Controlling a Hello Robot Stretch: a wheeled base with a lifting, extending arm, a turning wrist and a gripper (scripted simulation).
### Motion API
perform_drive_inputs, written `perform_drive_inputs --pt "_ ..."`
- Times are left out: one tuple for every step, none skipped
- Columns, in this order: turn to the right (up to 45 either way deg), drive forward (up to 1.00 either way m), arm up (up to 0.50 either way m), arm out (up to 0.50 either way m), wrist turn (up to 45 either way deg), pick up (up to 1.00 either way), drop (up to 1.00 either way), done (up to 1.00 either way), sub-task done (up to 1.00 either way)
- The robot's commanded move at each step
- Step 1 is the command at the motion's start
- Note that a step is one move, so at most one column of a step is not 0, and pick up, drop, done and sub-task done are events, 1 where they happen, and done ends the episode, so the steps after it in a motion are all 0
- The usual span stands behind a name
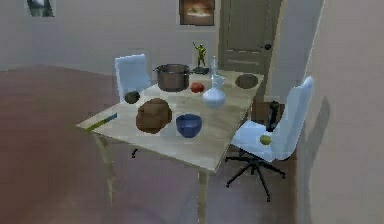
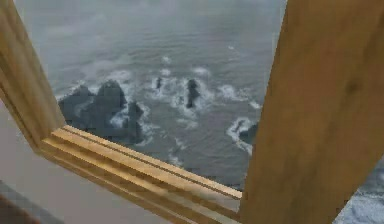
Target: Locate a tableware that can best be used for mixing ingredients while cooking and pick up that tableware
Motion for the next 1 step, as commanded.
perform_drive_inputs --pt "0.0 0.55 0.00 0.00 0.0 0.00 0.00 0.00 0.00"
